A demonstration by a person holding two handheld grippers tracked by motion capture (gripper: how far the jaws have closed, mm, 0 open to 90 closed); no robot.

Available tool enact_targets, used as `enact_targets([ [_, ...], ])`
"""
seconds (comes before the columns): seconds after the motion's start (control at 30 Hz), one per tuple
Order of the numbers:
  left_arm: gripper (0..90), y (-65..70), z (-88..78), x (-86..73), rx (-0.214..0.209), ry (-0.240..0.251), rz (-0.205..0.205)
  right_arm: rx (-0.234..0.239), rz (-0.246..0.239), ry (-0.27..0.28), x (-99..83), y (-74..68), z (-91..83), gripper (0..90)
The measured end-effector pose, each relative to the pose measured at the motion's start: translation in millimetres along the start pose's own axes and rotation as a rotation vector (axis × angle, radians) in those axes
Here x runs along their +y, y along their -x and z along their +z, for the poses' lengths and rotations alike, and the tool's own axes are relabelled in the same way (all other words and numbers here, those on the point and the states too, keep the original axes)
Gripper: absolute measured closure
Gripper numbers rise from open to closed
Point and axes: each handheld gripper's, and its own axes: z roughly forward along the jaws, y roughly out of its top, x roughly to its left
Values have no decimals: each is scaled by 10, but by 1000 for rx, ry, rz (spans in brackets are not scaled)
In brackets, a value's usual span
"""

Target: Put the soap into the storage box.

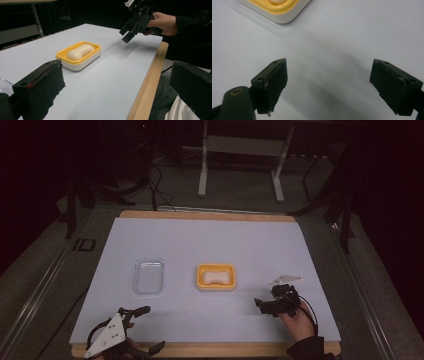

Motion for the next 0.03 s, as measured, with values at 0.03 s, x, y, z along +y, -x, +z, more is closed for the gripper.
enact_targets([
  [0.03, 1, -1, -2, 1, 0, -1, 0, 1, 2, 2, 0, 2, 0, 144],
])
